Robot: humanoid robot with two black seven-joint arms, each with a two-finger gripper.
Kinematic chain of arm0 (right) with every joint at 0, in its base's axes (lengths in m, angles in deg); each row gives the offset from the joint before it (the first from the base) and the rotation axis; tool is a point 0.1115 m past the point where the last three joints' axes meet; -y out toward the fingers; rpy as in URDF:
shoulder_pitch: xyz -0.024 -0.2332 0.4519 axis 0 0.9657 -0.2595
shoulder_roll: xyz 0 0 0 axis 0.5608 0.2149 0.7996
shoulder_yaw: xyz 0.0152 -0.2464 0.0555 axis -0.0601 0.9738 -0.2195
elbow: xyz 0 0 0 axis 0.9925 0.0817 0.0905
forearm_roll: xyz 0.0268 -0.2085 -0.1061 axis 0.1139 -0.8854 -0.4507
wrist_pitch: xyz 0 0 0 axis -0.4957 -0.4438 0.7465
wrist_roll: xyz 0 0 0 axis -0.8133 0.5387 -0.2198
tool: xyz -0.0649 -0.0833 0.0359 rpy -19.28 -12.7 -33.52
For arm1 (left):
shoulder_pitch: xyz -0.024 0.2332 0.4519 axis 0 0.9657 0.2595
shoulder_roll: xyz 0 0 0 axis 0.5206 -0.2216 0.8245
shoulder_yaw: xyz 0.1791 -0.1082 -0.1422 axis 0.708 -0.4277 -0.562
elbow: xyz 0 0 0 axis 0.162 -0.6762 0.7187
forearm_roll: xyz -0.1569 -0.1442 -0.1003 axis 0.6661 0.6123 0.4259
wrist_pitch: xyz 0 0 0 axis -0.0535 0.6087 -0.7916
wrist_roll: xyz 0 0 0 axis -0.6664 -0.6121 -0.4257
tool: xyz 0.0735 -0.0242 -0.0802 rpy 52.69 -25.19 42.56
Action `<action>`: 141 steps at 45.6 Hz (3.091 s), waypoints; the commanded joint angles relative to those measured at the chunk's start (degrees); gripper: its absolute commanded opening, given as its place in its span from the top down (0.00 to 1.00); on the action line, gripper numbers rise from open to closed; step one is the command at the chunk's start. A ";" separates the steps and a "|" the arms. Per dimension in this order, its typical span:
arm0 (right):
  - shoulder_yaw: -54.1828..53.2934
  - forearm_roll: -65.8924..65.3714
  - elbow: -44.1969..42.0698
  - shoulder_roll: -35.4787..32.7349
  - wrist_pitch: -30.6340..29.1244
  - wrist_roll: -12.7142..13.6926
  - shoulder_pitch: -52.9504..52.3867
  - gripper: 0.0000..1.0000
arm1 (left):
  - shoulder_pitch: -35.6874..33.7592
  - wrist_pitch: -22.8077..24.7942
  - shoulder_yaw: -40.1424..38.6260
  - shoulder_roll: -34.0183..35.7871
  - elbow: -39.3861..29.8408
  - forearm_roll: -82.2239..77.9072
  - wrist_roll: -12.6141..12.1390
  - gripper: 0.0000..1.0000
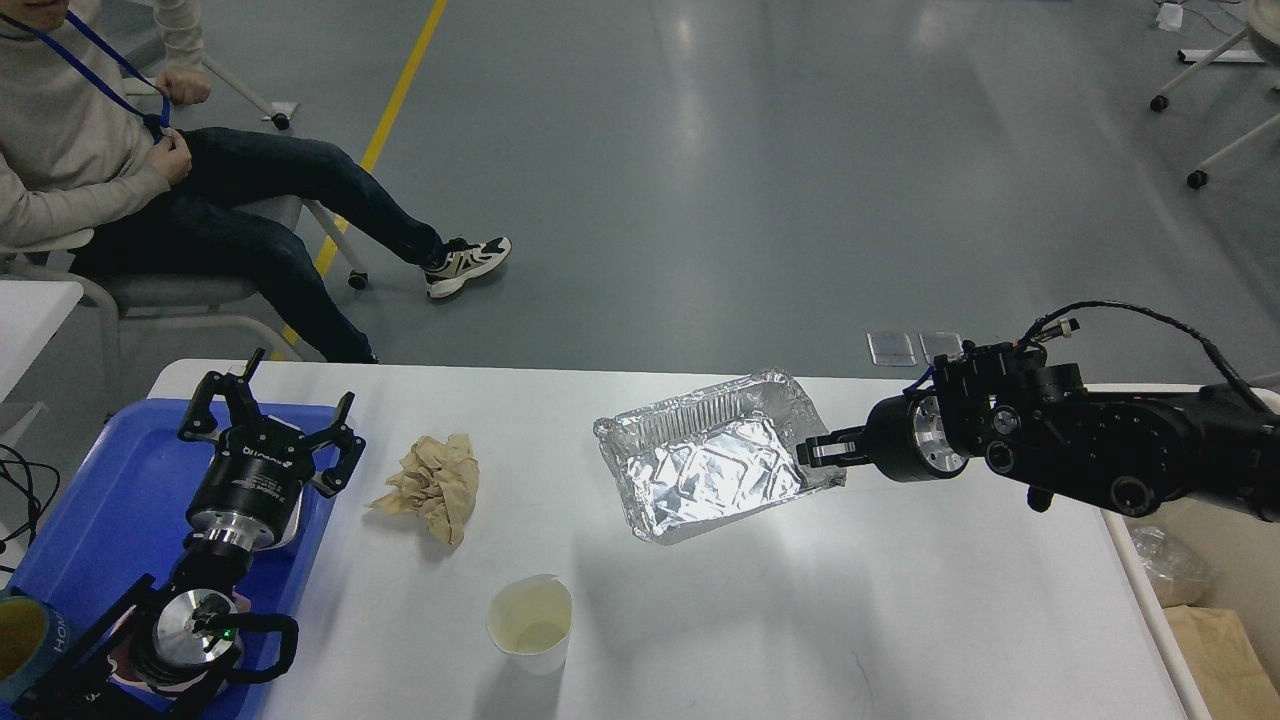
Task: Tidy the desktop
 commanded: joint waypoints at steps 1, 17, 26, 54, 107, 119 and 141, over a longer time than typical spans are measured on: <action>0.00 0.00 0.00 0.00 -0.01 0.00 0.09 1.00 | -0.07 2.45 -0.96 -0.05 1.01 0.98 -0.68 0.04; -0.01 0.09 0.00 -0.08 -0.01 0.09 0.18 1.00 | 0.11 9.05 -1.66 -0.14 3.91 1.25 -0.33 0.03; 0.00 1.58 0.00 -0.17 -0.01 0.09 0.09 1.00 | 0.72 1.67 -1.49 -0.49 3.82 1.95 -0.06 0.03; -0.18 2.55 0.00 -0.52 0.43 -0.09 0.09 1.00 | 0.55 -11.61 -0.43 4.34 -3.03 0.90 0.55 0.03; -0.53 2.55 -0.88 -0.70 0.43 -0.18 -0.52 1.00 | 1.78 -9.15 23.91 58.92 -34.67 -11.85 -6.04 0.03; -0.53 2.55 -0.79 -0.70 0.43 -0.09 -0.61 1.00 | 2.39 -10.73 25.40 64.09 -38.88 -15.35 -10.35 0.04; -0.44 6.06 -0.96 0.62 0.43 -0.09 -0.70 1.00 | -3.58 -7.13 26.20 59.02 -38.63 -43.65 -10.61 0.04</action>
